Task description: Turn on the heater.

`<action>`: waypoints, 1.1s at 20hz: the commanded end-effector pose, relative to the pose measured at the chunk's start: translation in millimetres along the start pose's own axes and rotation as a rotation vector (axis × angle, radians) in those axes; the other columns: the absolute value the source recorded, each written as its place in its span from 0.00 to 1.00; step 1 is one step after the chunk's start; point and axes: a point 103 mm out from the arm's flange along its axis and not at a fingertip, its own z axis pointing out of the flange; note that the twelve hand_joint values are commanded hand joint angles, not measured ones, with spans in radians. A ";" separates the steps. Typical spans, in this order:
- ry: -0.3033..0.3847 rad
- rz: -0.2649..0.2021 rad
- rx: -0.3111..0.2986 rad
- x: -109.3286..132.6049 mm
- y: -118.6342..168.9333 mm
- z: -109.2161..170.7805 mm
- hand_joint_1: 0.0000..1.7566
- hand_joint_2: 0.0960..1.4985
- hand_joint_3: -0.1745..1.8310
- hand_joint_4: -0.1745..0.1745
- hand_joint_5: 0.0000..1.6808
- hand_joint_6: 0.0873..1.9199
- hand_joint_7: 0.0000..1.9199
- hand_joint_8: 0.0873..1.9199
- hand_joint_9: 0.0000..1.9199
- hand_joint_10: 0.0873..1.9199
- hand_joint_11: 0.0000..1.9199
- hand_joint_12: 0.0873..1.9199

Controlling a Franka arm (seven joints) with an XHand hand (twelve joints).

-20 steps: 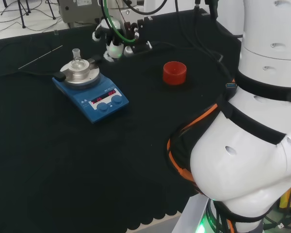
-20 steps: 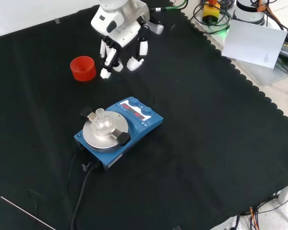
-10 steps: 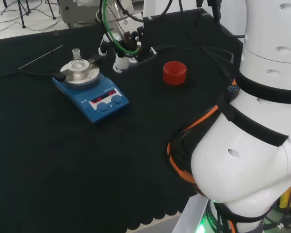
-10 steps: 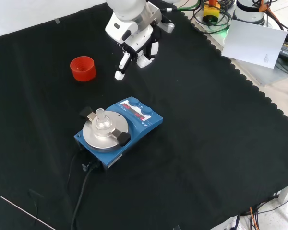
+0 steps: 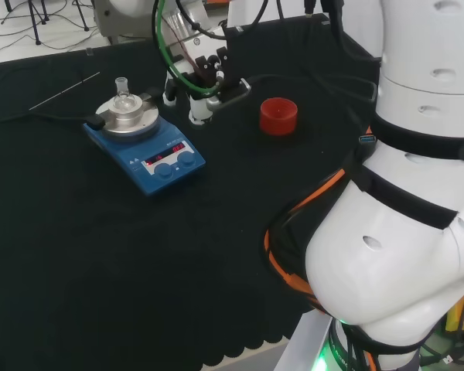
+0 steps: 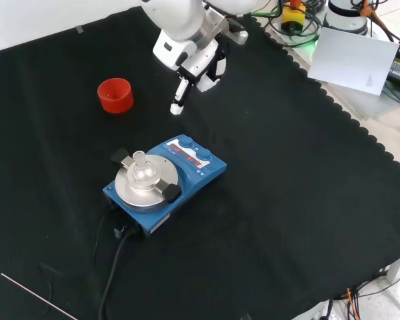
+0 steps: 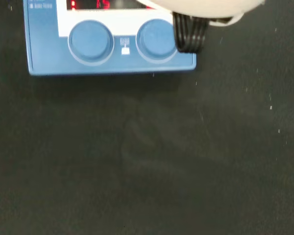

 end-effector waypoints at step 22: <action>-0.057 -0.053 0.149 27.5 14.4 44.6 0.83 0.39 0.63 0.47 0.23 0.00 0.87 0.95 0.94 0.82 0.89 0.79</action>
